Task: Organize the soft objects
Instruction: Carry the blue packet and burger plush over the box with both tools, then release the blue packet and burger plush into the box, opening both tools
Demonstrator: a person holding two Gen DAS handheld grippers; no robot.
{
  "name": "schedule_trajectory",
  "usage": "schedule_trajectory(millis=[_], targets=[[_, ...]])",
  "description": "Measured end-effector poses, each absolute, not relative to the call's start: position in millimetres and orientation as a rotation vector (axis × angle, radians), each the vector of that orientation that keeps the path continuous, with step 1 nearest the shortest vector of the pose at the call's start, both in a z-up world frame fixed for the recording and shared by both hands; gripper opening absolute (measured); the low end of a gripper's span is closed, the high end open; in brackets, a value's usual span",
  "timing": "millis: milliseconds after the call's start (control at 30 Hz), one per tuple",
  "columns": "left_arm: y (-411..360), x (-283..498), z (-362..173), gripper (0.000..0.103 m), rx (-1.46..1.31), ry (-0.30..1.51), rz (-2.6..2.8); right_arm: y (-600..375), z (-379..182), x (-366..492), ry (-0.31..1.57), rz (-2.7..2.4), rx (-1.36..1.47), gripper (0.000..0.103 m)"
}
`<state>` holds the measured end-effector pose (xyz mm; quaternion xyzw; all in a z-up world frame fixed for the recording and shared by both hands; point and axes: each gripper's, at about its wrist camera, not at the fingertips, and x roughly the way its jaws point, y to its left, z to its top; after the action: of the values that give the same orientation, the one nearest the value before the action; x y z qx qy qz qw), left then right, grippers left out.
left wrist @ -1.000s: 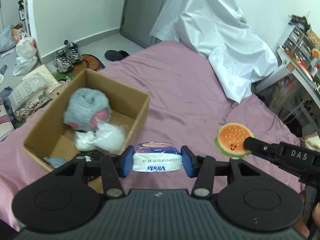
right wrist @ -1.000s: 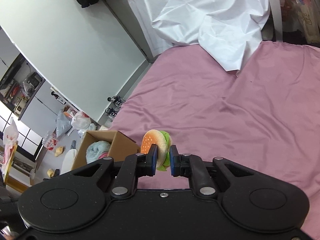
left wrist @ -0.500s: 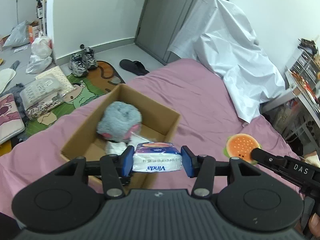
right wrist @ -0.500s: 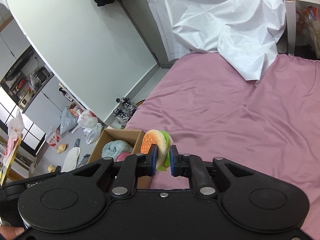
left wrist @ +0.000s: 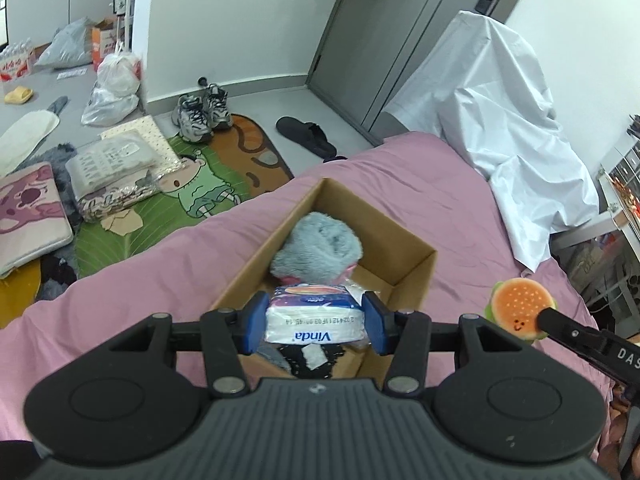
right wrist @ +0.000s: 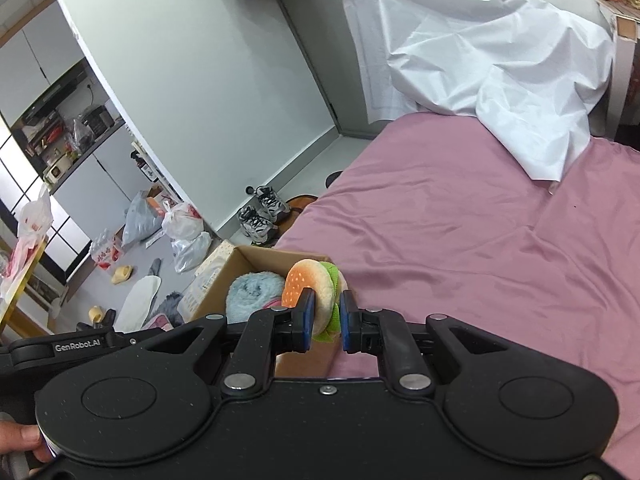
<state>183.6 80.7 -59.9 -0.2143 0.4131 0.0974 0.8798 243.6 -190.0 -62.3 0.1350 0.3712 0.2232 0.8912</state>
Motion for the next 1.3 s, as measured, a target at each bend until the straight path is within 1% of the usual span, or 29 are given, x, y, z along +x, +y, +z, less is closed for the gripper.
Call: schedule_trajectory(millis=[567, 633, 800, 933, 1033, 1067, 1167, 1233, 1300], targets=[[110, 205, -94, 0.050, -0.496, 0.942, 0.185, -142, -67, 250, 0.774, 0.465, 0.217, 0.014], [113, 209, -96, 0.053, -0.489, 0.945, 0.190, -139, -69, 253, 0.777, 0.461, 0.216, 0.014], [117, 218, -100, 0.055, -0.496, 0.974, 0.194, -129, -74, 261, 0.786, 0.463, 0.217, 0.014], [118, 224, -96, 0.060, -0.472, 0.978, 0.196, -123, -78, 266, 0.795, 0.467, 0.220, 0.014], [119, 229, -94, 0.064, -0.458, 0.978, 0.204, -121, -80, 270, 0.788, 0.477, 0.237, 0.023], [120, 229, -93, 0.066, -0.454, 0.979, 0.208, -121, -80, 270, 0.782, 0.477, 0.242, 0.031], [119, 230, -94, 0.071, -0.443, 0.984, 0.212, -123, -78, 270, 0.776, 0.465, 0.249, 0.044], [117, 229, -94, 0.073, -0.434, 0.989, 0.214, -125, -77, 270, 0.773, 0.450, 0.254, 0.046], [115, 227, -93, 0.074, -0.429, 0.986, 0.211, -128, -76, 270, 0.778, 0.437, 0.261, 0.051]])
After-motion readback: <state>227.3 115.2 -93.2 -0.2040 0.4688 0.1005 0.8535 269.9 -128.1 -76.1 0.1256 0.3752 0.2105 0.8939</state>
